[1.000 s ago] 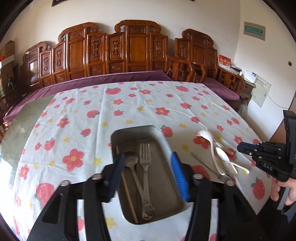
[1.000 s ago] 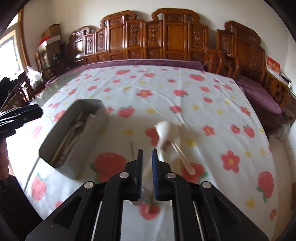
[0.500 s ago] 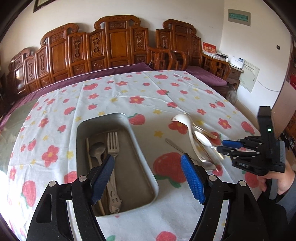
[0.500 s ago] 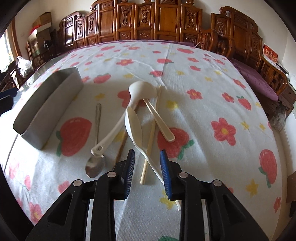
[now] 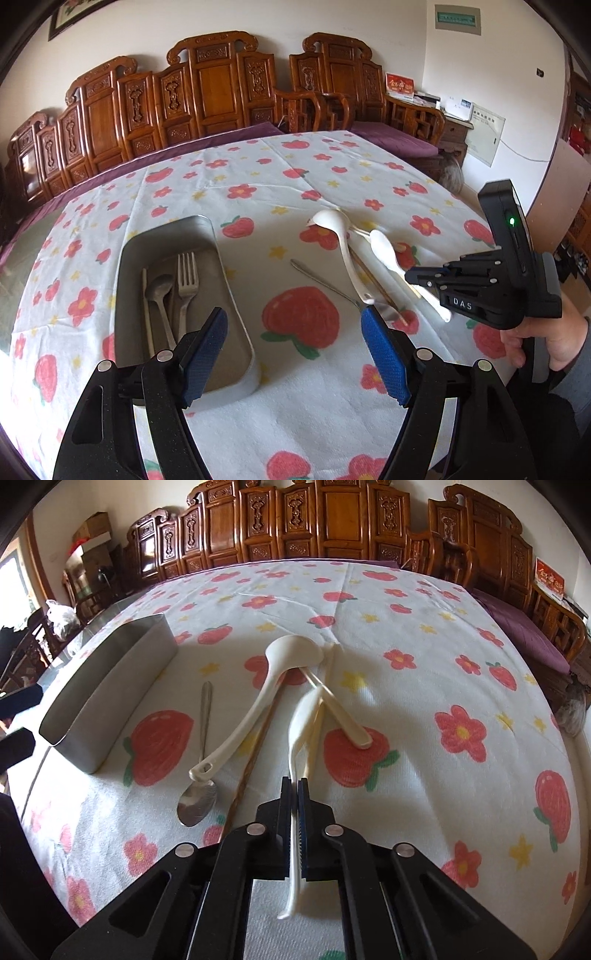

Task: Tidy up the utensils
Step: 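Grasp the white plastic knife on the cloth with the right tool, then lower the left tool onto a steel fork on the cloth and grasp it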

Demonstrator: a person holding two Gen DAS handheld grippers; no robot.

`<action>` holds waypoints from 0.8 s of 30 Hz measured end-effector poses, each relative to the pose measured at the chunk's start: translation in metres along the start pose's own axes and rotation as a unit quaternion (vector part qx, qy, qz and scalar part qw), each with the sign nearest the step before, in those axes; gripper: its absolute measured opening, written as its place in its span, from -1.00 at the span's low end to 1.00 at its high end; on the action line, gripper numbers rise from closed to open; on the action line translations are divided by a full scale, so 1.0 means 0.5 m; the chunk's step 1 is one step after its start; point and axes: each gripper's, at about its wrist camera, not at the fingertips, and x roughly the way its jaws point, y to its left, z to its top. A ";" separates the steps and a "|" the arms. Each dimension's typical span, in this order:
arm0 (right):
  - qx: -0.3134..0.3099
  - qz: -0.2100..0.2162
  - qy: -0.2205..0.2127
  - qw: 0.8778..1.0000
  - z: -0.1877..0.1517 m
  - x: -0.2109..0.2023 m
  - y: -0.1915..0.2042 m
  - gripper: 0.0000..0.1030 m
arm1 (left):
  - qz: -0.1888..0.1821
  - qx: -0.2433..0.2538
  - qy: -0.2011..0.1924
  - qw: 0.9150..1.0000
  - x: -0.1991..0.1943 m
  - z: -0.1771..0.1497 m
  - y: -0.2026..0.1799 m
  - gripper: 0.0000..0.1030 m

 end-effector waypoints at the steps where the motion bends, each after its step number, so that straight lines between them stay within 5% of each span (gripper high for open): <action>1: 0.001 0.006 -0.004 1.000 0.000 -0.005 0.000 -0.93 | 0.000 0.001 0.003 1.000 0.003 -0.003 -0.006 0.39; 20: 0.098 0.006 -0.087 0.991 0.010 -0.088 -0.109 -0.93 | -0.007 0.050 0.071 0.996 0.123 0.010 -0.161 0.38; 24: 0.110 0.008 -0.091 0.990 0.011 -0.089 -0.122 -0.93 | -0.003 0.066 0.088 0.994 0.152 0.014 -0.187 0.24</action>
